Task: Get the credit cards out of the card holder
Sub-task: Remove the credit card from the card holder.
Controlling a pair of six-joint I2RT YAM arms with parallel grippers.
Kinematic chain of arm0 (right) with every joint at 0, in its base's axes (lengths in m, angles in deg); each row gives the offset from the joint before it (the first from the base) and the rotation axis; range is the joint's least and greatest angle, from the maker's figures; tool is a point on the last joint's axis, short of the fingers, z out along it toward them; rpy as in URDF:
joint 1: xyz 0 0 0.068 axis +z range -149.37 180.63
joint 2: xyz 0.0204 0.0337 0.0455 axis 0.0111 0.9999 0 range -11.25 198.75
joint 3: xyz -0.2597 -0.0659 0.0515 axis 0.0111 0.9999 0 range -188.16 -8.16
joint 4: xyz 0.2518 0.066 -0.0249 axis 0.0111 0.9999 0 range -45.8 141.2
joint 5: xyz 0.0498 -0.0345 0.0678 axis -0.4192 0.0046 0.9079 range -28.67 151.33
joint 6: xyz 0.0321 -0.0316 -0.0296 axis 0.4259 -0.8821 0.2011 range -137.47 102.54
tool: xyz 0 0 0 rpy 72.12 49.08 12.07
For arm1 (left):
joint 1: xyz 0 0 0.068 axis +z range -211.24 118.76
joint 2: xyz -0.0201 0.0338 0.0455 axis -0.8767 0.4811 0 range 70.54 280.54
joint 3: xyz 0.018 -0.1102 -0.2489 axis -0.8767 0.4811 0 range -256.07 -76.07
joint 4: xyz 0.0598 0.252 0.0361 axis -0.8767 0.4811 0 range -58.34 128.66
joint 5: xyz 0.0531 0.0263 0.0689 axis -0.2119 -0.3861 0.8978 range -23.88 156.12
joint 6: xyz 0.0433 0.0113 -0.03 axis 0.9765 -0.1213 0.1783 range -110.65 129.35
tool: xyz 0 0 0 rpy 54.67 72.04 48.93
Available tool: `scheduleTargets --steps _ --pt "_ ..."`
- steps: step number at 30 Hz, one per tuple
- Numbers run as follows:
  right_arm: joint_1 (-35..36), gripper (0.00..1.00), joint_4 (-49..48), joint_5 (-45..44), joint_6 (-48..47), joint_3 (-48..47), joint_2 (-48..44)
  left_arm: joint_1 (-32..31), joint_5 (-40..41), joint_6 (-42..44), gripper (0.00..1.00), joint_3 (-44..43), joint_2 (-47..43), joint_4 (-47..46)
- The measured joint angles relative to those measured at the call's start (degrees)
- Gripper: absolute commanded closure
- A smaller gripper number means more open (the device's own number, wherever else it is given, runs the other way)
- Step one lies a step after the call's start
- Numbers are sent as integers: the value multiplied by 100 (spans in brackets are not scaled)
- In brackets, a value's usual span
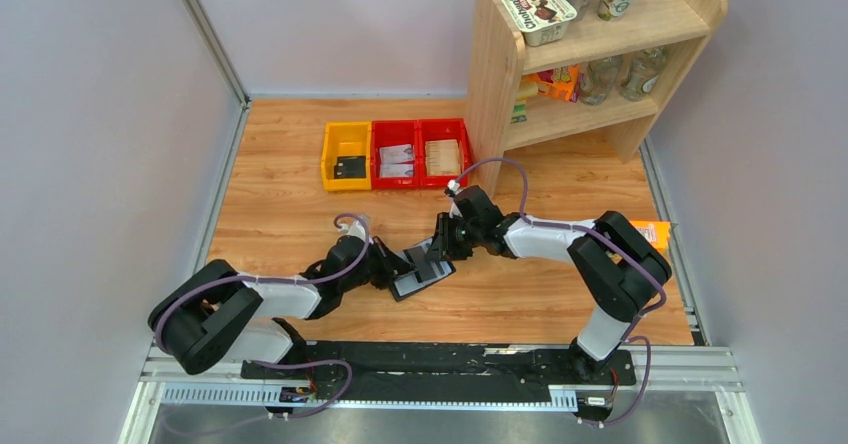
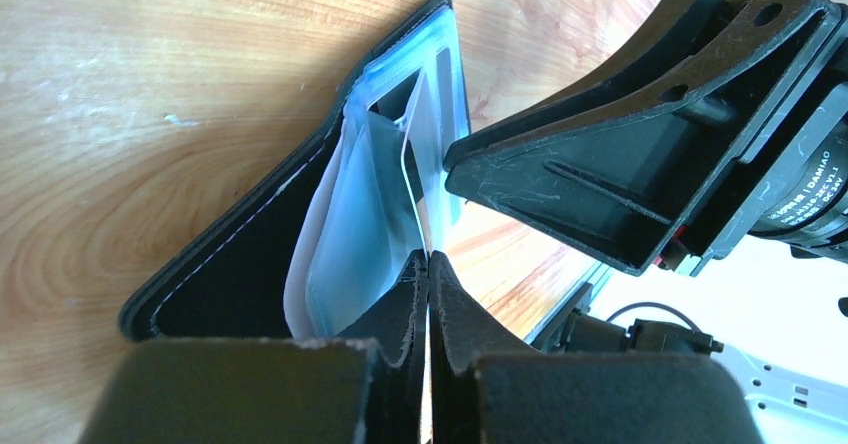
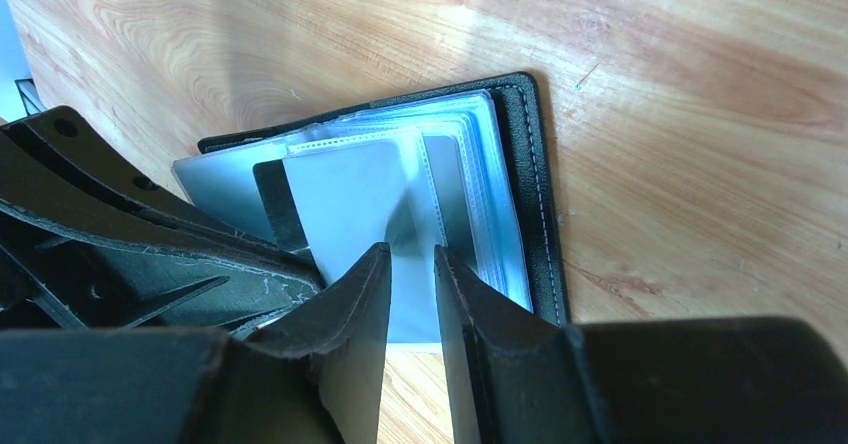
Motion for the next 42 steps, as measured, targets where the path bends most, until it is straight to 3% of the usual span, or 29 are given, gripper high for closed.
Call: scheduleTargets --steps 14,20,30,37,42 --pt "-35 68 -35 7 136 0 44 0 439 -146 100 133 -1982 2354" --pt "-42 58 101 -98 28 22 -125 -4 579 376 100 68 -3038 3613" --pt "-72 34 1038 -417 -549 -7 -1696 -4 448 2378 100 -824 -4094 4551" --pt "-72 21 1456 -553 -208 -234 -2623 -208 636 4441 100 -2170 -3718 5342" --pt "-74 16 1604 -662 514 -304 -3073 -951 1467 5781 100 -2848 -3300 5593"
